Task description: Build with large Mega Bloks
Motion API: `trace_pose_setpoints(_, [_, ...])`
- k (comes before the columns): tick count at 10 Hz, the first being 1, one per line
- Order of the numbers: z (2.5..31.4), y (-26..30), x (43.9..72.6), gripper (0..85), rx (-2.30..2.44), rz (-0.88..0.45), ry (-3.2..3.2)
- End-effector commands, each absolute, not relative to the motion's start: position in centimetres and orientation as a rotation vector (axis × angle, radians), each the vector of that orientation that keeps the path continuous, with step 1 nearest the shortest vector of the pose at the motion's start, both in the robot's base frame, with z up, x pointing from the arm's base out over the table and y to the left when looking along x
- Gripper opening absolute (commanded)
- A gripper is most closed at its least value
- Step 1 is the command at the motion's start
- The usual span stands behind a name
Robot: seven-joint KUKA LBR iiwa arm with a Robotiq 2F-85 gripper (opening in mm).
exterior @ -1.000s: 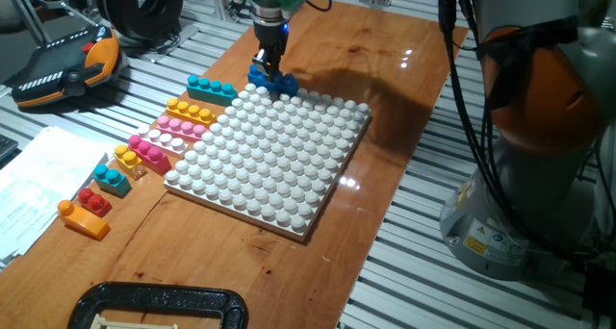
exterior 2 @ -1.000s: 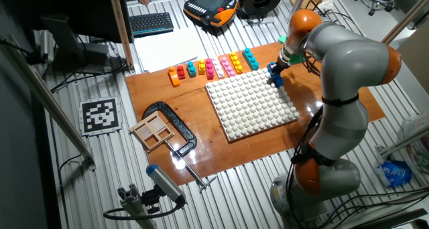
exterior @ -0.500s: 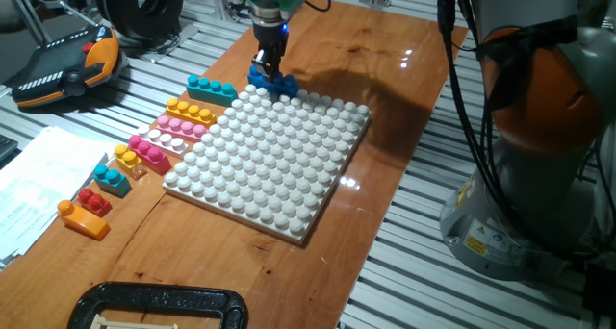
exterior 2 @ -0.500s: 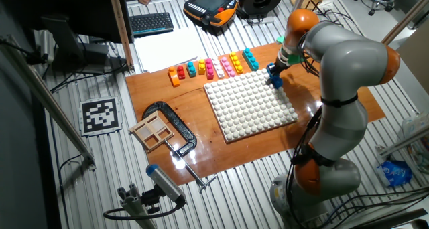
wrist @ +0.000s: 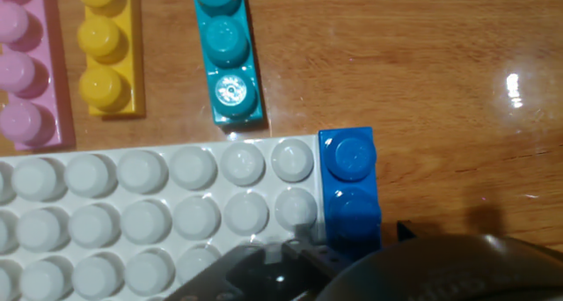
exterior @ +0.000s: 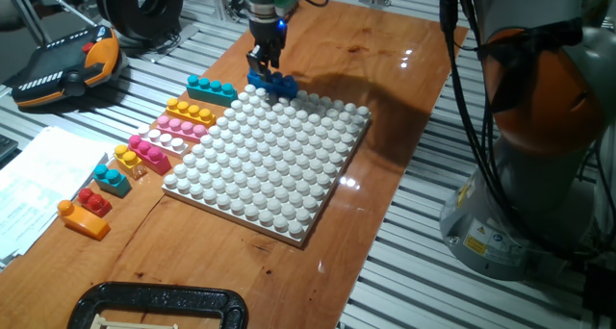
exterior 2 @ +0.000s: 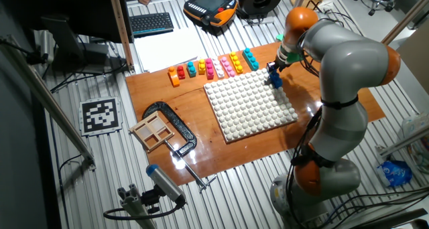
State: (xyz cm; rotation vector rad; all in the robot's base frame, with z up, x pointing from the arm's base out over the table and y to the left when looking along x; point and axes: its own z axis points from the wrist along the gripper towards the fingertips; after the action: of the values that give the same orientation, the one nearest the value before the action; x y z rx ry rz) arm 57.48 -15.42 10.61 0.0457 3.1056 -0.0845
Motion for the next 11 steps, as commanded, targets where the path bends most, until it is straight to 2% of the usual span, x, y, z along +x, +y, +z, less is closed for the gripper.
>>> trace_pose_setpoints(1, [11.1,-15.2,57.8,51.0,0.053,-0.09,3.112])
trace_pose_setpoints(7, [11.9,-15.6,60.0,51.0,0.078,-0.047,3.122])
trace_pose_setpoints(9, [11.9,-15.6,60.0,51.0,0.056,-0.1,3.127])
trace_pose_setpoints(11, [11.9,-15.6,60.0,17.0,0.002,-0.072,3.145])
